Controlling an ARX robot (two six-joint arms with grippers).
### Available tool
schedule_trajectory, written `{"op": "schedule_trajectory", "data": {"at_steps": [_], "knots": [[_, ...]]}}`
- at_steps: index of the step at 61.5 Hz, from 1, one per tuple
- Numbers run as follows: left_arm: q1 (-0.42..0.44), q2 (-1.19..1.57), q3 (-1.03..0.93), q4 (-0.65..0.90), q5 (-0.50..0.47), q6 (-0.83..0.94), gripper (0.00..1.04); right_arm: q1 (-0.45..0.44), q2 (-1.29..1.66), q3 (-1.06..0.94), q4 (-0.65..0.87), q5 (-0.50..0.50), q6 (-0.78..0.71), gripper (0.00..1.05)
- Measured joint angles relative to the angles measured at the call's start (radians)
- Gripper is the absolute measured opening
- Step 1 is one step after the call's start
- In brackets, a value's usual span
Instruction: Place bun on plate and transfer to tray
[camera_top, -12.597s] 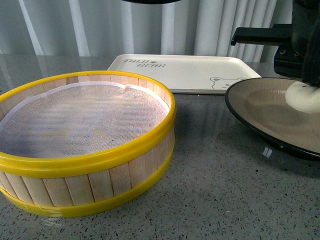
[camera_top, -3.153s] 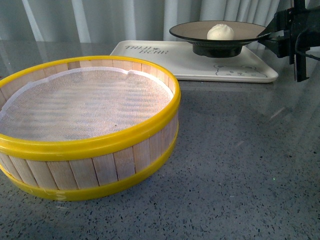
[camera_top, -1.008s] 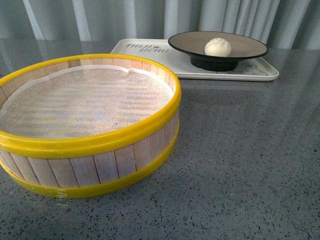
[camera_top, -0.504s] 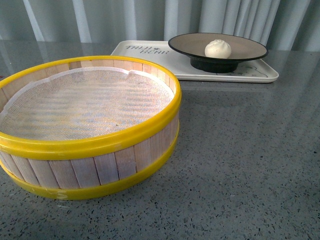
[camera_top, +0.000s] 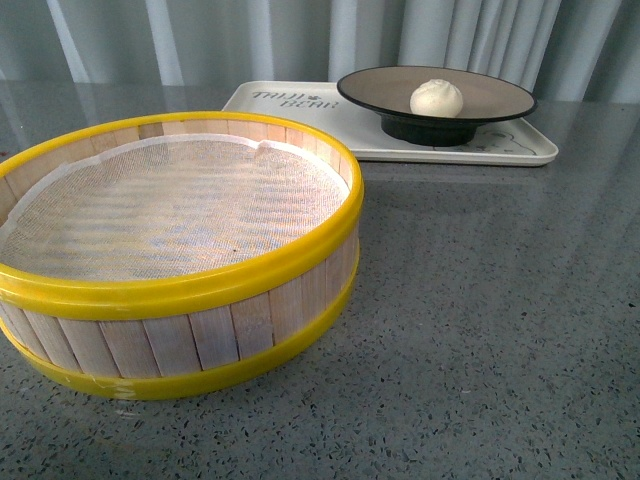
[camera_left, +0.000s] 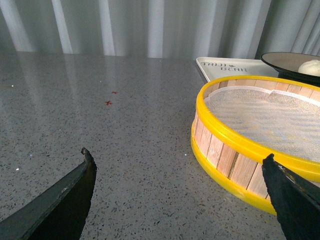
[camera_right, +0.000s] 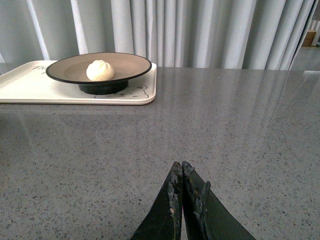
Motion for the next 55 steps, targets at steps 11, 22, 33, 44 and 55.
{"op": "schedule_trajectory", "data": {"at_steps": [11, 22, 33, 44, 55], "knots": [[0.0, 0.0, 0.0, 0.0, 0.0, 0.0, 0.98, 0.0, -0.047, -0.031, -0.003, 0.0, 0.0, 0.02], [0.0, 0.0, 0.0, 0.0, 0.0, 0.0, 0.98, 0.0, -0.106, -0.031, -0.06, 0.0, 0.0, 0.02], [0.0, 0.0, 0.0, 0.0, 0.0, 0.0, 0.98, 0.0, -0.153, -0.031, -0.109, 0.0, 0.0, 0.02], [0.0, 0.0, 0.0, 0.0, 0.0, 0.0, 0.98, 0.0, -0.196, -0.031, -0.151, 0.0, 0.0, 0.02], [0.0, 0.0, 0.0, 0.0, 0.0, 0.0, 0.98, 0.001, -0.358, -0.03, -0.326, 0.0, 0.0, 0.02]]}}
